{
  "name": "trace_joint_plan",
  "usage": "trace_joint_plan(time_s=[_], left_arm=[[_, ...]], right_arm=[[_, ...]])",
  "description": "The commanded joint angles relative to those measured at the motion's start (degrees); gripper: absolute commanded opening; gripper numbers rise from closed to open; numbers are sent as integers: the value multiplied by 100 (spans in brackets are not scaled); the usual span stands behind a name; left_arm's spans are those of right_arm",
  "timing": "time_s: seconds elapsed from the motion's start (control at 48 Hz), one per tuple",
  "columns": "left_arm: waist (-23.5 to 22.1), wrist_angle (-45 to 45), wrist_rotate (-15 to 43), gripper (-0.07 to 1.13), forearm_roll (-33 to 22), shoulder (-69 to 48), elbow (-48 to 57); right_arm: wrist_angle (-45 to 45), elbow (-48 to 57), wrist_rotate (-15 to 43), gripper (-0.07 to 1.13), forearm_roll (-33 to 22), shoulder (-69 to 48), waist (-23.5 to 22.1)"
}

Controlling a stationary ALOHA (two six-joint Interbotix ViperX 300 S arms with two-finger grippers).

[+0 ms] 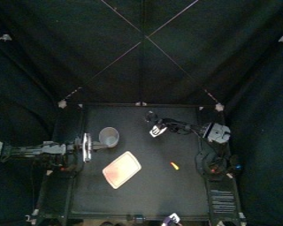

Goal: Pick the fries then place it on the pink plate
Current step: Place fries on the pink plate

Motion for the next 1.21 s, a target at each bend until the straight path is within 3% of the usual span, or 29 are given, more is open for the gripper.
trace_joint_plan(time_s=[0.021,0.188,0.521,0.688,0.854,1.021,1.208], left_arm=[[0,-26,0,1,0,9,-97],[0,-35,0,1,0,9,-105],[114,-35,9,1,9,9,-35],[176,-26,18,1,26,9,-18],[220,-35,18,1,35,18,-44],[229,-53,18,1,158,18,-53],[237,-62,18,1,202,9,-70]], right_arm=[[-26,-114,-26,65,26,-105,44],[26,-246,-44,64,26,-290,387],[-97,-1011,-53,64,-79,-501,2373],[-246,-1397,-35,64,-9,-158,3103],[-396,-1837,-26,64,202,404,3401],[-413,-2417,-26,66,-44,879,3463],[-413,-2742,-26,81,-246,1090,3437]])
